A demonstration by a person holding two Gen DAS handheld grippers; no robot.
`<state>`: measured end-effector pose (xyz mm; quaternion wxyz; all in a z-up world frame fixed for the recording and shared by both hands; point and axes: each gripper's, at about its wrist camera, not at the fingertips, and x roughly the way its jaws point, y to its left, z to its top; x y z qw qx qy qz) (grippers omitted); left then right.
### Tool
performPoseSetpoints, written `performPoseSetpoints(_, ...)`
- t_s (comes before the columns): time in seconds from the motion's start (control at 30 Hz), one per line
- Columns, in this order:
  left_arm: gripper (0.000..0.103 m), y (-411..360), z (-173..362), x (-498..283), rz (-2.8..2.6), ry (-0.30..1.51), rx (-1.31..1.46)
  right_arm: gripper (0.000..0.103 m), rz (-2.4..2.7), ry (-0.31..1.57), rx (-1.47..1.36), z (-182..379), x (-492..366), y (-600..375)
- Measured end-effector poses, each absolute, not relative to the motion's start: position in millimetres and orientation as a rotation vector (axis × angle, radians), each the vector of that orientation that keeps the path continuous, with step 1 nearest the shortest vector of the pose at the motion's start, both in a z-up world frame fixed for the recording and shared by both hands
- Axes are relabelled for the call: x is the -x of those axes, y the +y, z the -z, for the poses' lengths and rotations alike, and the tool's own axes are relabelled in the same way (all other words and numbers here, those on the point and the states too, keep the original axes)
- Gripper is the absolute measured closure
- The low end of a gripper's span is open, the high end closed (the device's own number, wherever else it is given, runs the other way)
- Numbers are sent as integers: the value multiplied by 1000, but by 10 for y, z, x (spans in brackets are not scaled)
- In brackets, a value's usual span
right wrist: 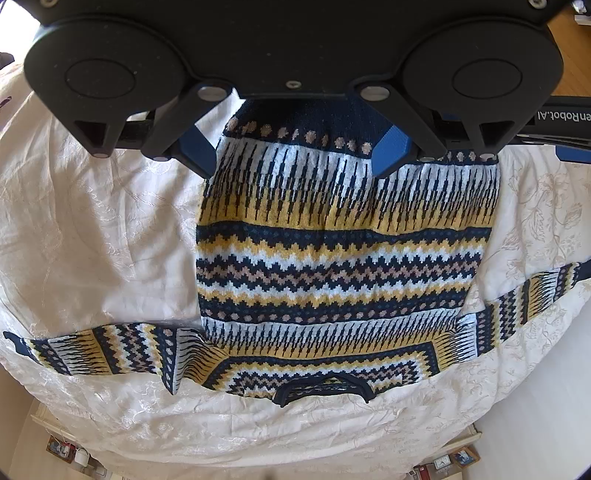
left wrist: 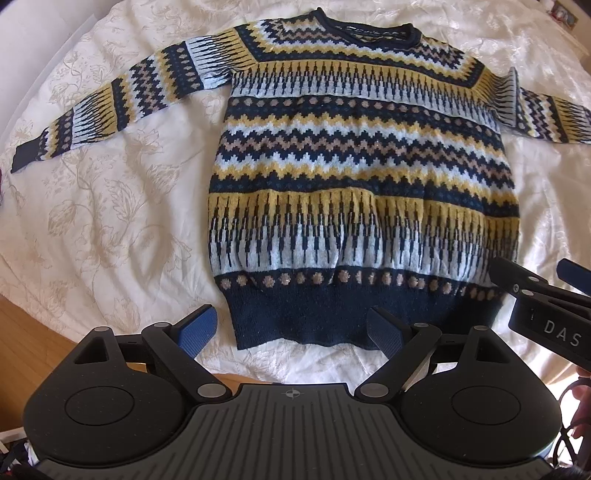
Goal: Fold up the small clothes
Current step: 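Move the right tool toward the sweater sleeve cuff beside it, then grasp the navy sleeve cuff with the right gripper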
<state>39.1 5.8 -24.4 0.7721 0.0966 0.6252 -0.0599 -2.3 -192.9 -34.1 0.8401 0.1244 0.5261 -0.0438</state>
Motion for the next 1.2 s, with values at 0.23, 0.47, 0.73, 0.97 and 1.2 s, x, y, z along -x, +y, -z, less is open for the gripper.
performPoseSetpoints(0.23, 14, 42, 272, -697, 145, 1365, -219, 12, 105, 1123, -267, 354, -240, -1930)
performPoseSetpoints(0.47, 14, 8, 268, -1044, 158, 1363, -269, 12, 144, 1128, -286, 369, -526, -1948)
performPoseSetpoints(0.73, 16, -46, 279, -1429, 209, 1341, -289, 12, 207, 1128, -291, 375, -777, -1982)
performPoseSetpoints(0.97, 20, -211, 352, -1728, 311, 1302, -305, 12, 320, 1113, -320, 359, -917, -2313)
performPoseSetpoints(1.2, 20, -412, 357, -1936, 309, 1278, -257, 11, 419, 1095, -381, 358, -1030, -3053)
